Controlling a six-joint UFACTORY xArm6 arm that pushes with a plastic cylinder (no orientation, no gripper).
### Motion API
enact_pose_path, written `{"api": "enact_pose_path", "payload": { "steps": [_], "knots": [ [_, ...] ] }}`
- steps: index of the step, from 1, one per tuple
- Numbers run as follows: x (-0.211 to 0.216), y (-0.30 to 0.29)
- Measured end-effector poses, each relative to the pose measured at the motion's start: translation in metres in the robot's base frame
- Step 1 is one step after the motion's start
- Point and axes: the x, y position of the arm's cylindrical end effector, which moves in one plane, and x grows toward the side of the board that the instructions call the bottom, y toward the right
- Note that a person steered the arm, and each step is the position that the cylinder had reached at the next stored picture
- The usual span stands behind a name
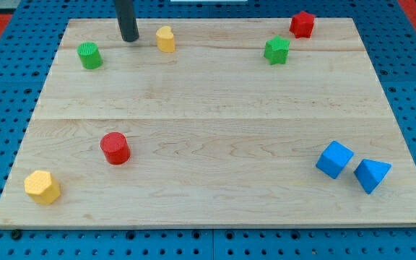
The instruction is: Push the green circle to the bottom of the yellow heart
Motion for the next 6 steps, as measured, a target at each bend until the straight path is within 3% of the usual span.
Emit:
{"api": "enact_pose_path", "payload": {
  "steps": [1, 2, 3, 4, 5, 6],
  "knots": [
    [-0.018, -0.057],
    [0.016, -0.119],
    [0.079, -0.062],
    [0.104, 0.045],
    [0.055, -0.038],
    [0.010, 0.016]
  ]
}}
